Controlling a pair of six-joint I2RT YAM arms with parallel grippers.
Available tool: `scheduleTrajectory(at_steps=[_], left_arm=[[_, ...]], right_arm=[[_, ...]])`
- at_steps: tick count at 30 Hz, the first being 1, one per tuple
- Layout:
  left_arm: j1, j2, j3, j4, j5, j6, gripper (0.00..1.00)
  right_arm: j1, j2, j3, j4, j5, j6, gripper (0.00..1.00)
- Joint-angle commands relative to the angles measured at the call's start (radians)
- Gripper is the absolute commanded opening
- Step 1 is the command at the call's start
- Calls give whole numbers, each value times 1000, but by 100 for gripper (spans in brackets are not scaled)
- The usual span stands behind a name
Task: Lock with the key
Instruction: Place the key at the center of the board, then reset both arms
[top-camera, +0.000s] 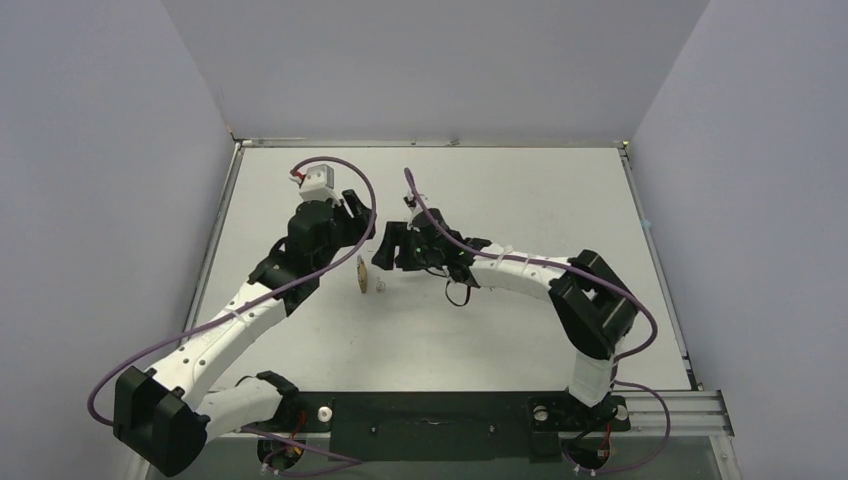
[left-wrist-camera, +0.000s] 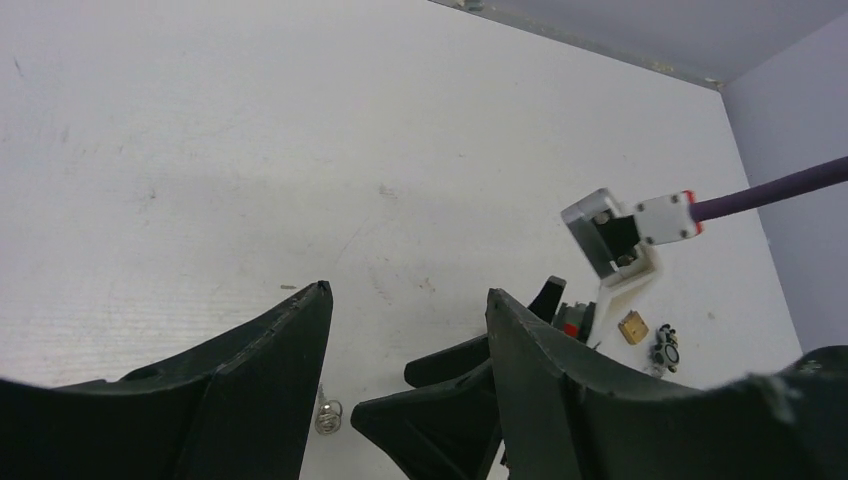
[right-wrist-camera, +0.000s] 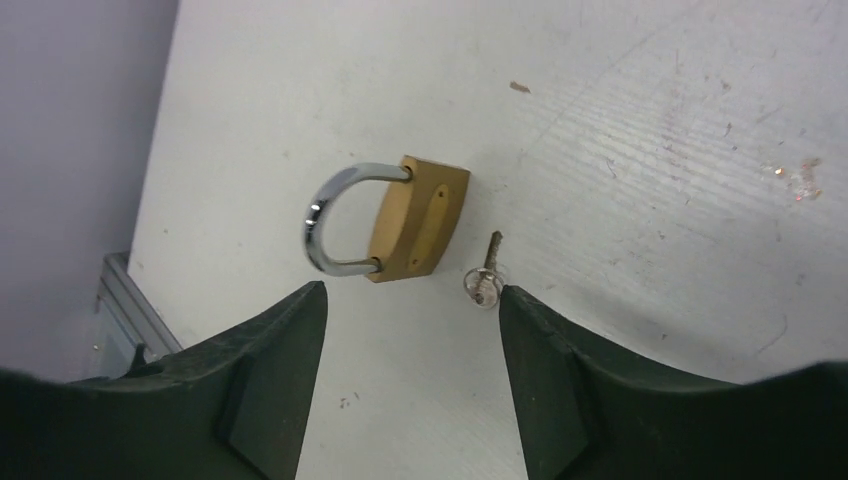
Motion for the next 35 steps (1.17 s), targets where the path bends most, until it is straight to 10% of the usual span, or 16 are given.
scheduleTrajectory(at_steps=[1,21,35], left_arm=[[6,-9,137,-112,110,54,56],[-209,51,466,-393,-26,143,57],[-210,65,498,-413,-31,142,57]], right_arm=[[-27,-188,-18,13,42,-19,61],[-168,-778,-145,-176,245,-108,73],[-171,-879,-203,-185,294,-115,75]])
